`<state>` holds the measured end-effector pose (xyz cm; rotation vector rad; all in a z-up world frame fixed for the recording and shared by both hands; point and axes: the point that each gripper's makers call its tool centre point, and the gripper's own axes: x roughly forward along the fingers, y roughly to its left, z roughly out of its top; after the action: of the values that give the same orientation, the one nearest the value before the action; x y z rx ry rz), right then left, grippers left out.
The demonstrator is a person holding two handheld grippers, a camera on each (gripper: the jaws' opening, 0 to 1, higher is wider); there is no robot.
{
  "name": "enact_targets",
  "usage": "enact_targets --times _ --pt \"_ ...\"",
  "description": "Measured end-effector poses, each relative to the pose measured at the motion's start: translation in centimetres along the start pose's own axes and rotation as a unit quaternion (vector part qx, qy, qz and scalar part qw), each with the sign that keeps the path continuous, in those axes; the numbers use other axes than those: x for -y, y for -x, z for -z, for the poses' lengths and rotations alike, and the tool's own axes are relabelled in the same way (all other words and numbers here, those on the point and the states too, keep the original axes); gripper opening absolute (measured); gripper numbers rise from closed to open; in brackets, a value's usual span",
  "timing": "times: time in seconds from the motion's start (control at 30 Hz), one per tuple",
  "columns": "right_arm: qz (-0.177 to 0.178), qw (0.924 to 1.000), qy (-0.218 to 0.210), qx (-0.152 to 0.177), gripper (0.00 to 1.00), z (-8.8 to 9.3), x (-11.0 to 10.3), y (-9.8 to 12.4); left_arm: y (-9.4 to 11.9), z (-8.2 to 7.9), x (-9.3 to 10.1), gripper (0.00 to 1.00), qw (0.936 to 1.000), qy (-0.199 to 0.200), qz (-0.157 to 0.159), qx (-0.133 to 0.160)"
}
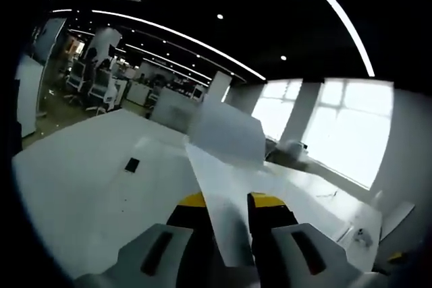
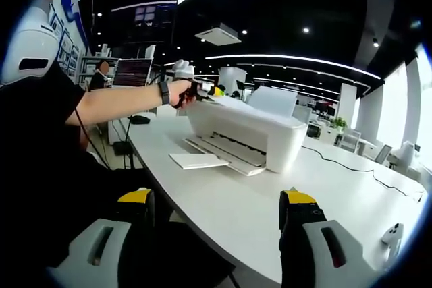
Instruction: Remove the paper from the printer output slot and place it on top of the printer
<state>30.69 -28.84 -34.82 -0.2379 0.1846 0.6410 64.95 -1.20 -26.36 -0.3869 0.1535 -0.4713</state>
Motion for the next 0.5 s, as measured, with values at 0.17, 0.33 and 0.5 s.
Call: enact_targets --times 0.17,0.33,0.5 --pt "0.001 1.0000 0.000 0.001 0.71 -0.05 0.02 0.05 -0.04 0.12 0.03 0.25 0.9996 -0.026 -0.008 -0.004" --pt "-0.001 1.0000 0.001 0.002 0.71 -0.09 -0.05 0.03 0.03 0.24 0.09 0.26 0.9987 -0.049 -0.013 -0.006" --pt "-0.001 1.0000 0.001 0.002 0.71 -0.02 -0.04 0.03 0.00 0.21 -0.02 0.28 0.9977 -0.066 -0.019 -0.005"
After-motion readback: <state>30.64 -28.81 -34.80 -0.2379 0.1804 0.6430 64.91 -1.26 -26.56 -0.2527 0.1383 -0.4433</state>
